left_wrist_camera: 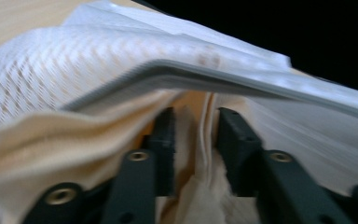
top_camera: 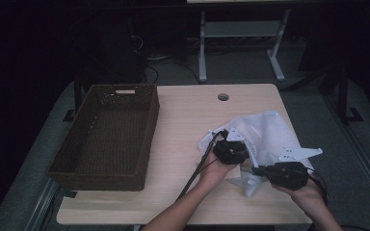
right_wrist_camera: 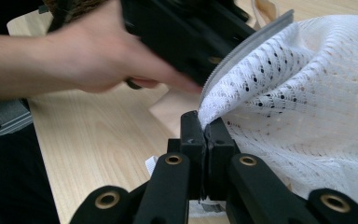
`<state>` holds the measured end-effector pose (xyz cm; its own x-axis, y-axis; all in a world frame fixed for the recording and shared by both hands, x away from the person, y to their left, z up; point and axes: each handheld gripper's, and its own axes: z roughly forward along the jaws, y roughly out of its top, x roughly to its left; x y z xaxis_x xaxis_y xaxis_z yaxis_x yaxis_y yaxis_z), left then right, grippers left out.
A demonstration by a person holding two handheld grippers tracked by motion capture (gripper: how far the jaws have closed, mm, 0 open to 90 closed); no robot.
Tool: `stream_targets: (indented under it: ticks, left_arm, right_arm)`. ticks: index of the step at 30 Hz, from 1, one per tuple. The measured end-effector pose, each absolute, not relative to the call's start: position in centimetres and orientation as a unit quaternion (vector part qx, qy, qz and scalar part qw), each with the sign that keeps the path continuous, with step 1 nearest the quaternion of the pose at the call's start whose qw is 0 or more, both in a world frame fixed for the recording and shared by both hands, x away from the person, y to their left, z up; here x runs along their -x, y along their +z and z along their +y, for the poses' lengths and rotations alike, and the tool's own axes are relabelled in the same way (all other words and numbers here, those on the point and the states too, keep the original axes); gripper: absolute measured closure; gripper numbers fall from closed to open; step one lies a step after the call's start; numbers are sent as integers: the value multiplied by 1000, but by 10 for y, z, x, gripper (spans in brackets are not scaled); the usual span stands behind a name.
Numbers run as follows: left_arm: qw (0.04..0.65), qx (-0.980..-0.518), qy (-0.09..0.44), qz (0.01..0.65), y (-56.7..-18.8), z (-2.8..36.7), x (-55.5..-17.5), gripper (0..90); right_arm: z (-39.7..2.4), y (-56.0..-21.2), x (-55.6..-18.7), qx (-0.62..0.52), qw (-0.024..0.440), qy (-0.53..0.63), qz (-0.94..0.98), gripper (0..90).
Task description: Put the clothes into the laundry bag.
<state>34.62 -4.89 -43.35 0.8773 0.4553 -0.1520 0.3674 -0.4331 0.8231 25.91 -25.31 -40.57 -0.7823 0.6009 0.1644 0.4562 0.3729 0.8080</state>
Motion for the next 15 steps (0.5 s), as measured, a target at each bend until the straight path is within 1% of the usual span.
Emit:
stream_targets:
  ticks: [2, 3, 4, 5, 6, 9, 12, 13, 14, 15]
  left_arm:
    - [476, -847, 35, 235, -428, -39, -338, 557]
    - [475, -849, 30, 228, -423, -29, -332, 489]
    - [475, -849, 30, 228, -423, -29, -332, 467]
    - [475, -852, 29, 217, -418, -17, -324, 448]
    - [475, -852, 29, 217, -418, -17, -324, 444]
    - [474, -853, 36, 214, -411, 7, -314, 435]
    - [463, -857, 65, 218, -408, 25, -311, 434]
    - [458, -855, 77, 231, -408, 36, -317, 427]
    - [458, -855, 77, 231, -408, 36, -317, 427]
    - [459, -850, 89, 243, -408, 43, -326, 427]
  right_arm:
    - [-253, -406, -259, -321, 80, 458, 825, 879]
    - [-253, -406, -259, -320, 80, 456, 827, 879]
    - [-253, -406, -259, -320, 80, 456, 827, 879]
    - [-252, -407, -259, -320, 80, 454, 828, 879]
    - [-252, -407, -259, -320, 80, 454, 828, 879]
    - [-250, -408, -259, -319, 79, 451, 830, 879]
    - [-249, -410, -259, -320, 78, 448, 831, 879]
    - [-249, -411, -259, -320, 78, 446, 832, 879]
    - [-249, -411, -259, -320, 78, 446, 832, 879]
    - [-248, -411, -260, -321, 77, 445, 832, 879]
